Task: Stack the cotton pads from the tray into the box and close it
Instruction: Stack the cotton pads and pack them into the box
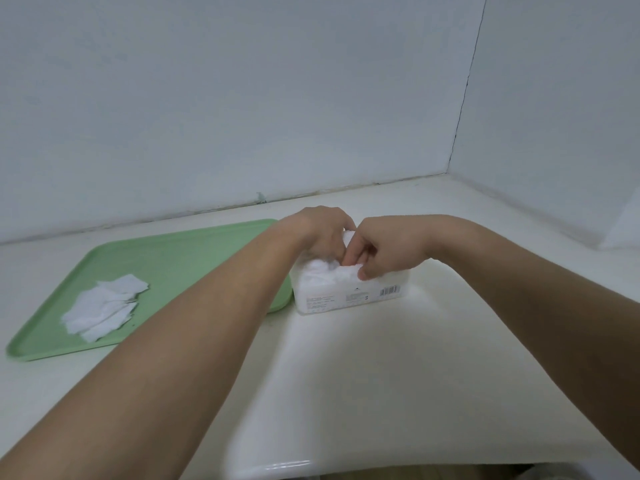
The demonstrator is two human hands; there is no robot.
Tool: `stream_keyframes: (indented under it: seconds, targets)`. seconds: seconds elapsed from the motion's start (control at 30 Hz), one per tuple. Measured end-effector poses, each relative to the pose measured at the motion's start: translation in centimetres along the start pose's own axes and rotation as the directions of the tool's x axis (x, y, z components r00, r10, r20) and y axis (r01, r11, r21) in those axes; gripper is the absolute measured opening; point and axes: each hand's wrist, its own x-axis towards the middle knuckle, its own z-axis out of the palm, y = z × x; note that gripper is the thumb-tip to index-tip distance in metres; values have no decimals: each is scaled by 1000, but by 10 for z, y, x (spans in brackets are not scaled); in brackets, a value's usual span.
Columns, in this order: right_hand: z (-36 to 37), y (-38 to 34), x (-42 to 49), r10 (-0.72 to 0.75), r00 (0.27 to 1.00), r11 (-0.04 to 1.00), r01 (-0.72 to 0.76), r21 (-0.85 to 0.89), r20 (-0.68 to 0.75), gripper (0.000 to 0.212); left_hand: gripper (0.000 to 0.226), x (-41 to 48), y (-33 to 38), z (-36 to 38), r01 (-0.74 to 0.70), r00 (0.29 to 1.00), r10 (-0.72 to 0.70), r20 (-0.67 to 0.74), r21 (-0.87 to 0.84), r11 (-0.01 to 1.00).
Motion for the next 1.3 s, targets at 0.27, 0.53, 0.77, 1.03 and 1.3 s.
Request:
stream_keyframes:
  seconds: [0.27, 0.53, 0.77, 1.03, 1.3]
  targets:
    - [8, -19, -5, 101, 993, 966, -83, -246, 62, 28, 74, 4, -3, 1, 15, 1000, -15, 7, 15, 1000]
    - [7, -23, -5, 155, 983, 980, -141, -143, 96, 33, 78, 8, -7, 6, 1, 1000, -1, -18, 32, 999]
    - [6, -11, -1, 71, 997, 993, -75, -95, -44, 36, 60, 2, -8, 10, -26, 1000, 25, -18, -45, 999]
    - [13, -4, -5, 142, 919, 986, -165, -34, -367, 22, 50, -35, -20, 6, -88, 996, 79, -39, -378, 922]
    - [18, -12, 9, 133, 983, 952, -162, -260, -128, 49, 47, -85, -24, 26, -139, 980, 91, -177, -280, 950]
